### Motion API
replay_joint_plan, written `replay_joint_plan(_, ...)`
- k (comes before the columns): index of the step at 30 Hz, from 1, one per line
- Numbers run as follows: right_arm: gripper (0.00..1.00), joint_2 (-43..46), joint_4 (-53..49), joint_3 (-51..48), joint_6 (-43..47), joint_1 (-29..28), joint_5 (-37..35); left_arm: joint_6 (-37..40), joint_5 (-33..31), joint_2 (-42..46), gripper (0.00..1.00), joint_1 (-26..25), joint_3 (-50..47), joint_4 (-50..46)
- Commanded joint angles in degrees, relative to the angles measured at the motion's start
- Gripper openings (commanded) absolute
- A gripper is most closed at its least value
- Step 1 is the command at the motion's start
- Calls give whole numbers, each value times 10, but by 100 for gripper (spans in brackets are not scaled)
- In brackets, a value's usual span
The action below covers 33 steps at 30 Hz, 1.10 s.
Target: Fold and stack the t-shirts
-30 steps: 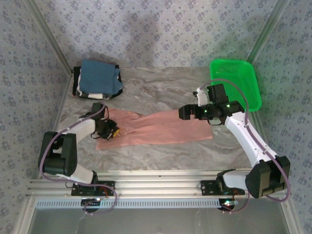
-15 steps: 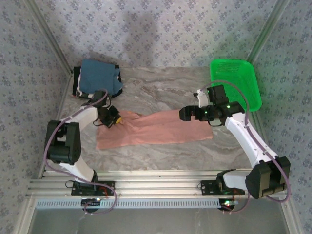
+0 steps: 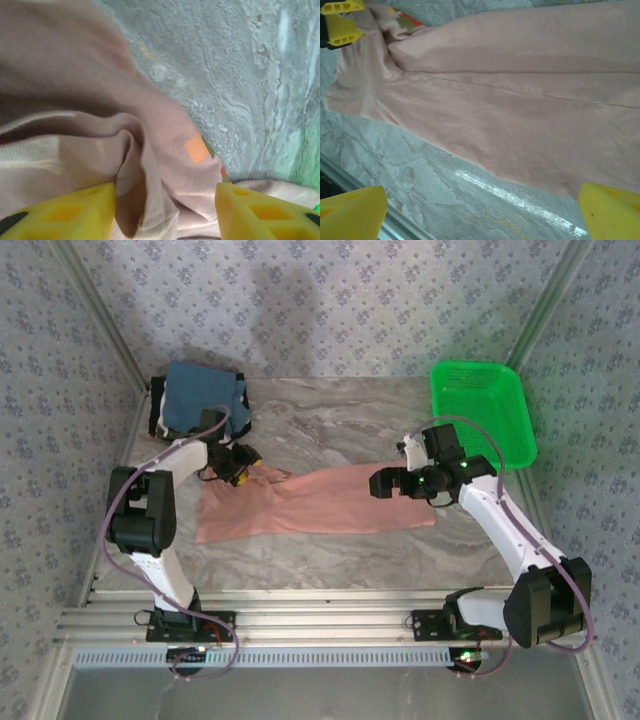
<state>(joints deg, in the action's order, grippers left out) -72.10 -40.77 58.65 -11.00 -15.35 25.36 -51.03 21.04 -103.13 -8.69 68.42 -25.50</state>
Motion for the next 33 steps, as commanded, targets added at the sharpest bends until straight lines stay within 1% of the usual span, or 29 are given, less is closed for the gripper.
replay_joint_plan(1,100,-8,-42,-7,-10,5,-41,-7,-1,73,63,1,3,7)
replay_joint_plan(3,100,-20,-70,-5,-18,13,-71,-11,-7,111,67,7,-3,-4)
replay_joint_plan(5,100,-34,-93,-8,-32,35,-84,-11,-14,155,71,19,-19,-27)
replay_joint_plan(6,100,-44,-102,-11,-40,52,-81,-8,-18,180,74,29,-31,-44)
replay_joint_plan(7,100,-52,-108,-15,-48,69,-75,-3,-23,207,81,40,-48,-61)
replay_joint_plan(8,100,-56,-110,-20,-54,81,-68,3,-25,230,83,49,-62,-78)
replay_joint_plan(10,100,-64,-105,-34,-62,104,-56,21,-27,277,85,70,-97,-119)
replay_joint_plan(13,100,-72,-85,-42,-66,112,-50,37,-32,336,85,85,-155,-168)
replay_joint_plan(15,100,-82,-63,-41,-65,112,-48,38,-38,368,86,87,-194,-180)
replay_joint_plan(18,100,-107,-40,-34,-71,111,-36,20,-36,402,86,87,-258,-170)
replay_joint_plan(22,100,-140,-50,-28,-72,108,-55,-8,-53,438,86,87,-325,-160)
replay_joint_plan(24,100,-147,-45,-32,-68,111,-67,-14,-55,448,86,87,-347,-151)
replay_joint_plan(27,100,-158,-30,-17,-54,115,-66,-16,-52,443,85,87,-366,-137)
replay_joint_plan(29,100,-166,-21,4,-50,106,-66,-16,-60,438,84,87,-365,-136)
replay_joint_plan(31,99,-182,-16,26,-44,90,-66,-23,-70,432,82,87,-364,-109)
replay_joint_plan(33,96,-209,-10,48,-40,76,-70,-26,-71,411,79,87,-352,-91)
